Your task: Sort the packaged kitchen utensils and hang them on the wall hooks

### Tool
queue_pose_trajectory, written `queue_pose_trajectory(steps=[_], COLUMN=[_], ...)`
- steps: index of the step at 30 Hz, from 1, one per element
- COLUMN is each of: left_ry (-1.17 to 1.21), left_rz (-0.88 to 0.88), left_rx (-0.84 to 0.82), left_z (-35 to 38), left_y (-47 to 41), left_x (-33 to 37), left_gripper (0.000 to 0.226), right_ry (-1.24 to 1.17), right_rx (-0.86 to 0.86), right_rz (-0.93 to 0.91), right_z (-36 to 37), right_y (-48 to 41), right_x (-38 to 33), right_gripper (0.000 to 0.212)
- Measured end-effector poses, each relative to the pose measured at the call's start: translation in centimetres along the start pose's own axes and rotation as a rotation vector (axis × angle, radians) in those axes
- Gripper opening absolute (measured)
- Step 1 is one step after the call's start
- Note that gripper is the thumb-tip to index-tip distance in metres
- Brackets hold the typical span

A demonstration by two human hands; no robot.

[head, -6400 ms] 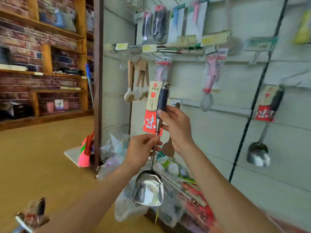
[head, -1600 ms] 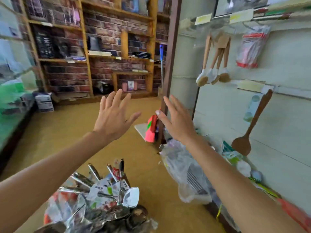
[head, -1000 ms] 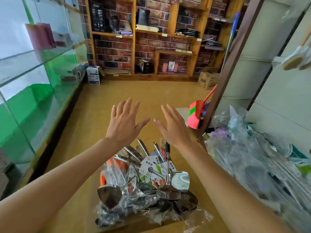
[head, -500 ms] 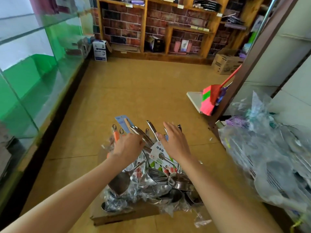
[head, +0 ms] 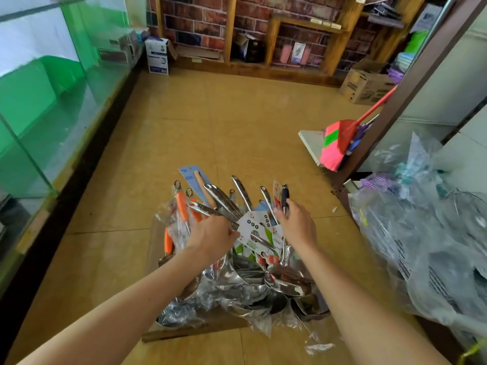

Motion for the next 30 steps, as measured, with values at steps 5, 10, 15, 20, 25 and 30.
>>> queue_pose_trajectory(steps=[5, 10, 15, 20, 25, 30], left_ry=[-0.001, -0.114, -0.18, -0.141, -0.131, -0.072], left_rz=[0.085, 0.205, 0.255, 0.168, 0.123, 0.081], left_rx=[-0.079, -0.155, -0.121, -0.095, -0.067, -0.036], left_z=[2.8, 7.2, 9.1, 9.9, 10.1, 9.6], left_y=[0.7, 0.6, -2.2, -5.1, -7.5, -8.7], left_x=[4.4, 9.6, 13.1, 13.0, 12.1, 11.7], left_gripper=[0.043, 0.044, 0.019, 0.022, 0.024, 0.025], right_ry=[-0.09, -0.171, -0.219, -0.254, -0.454, -0.611], right_rx=[-0.063, -0.068, -0.04, -0.059, -0.077, -0.118], right_rz=[0.207, 0.28, 0.31, 0.346, 0.43, 0.539], right_z=[1.2, 2.3, 3.2, 4.5, 5.5, 5.8], right_y=[-0.4, -2.1, -4.9, -6.7, -7.5, -7.3], right_x=[3.2, 4.2, 4.8, 5.5, 6.2, 6.6], right_gripper=[0.041, 0.027, 0.033, 0.031, 0.025, 0.018])
Point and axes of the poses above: each hand's wrist, its own y-axis away from the middle knuckle, its own z-axis out of the palm, x = y × z, the point moved 8 cm from there along -y, towards the middle knuckle, and after that the axes turned 8 degrees about y, right-handed, at the moved point
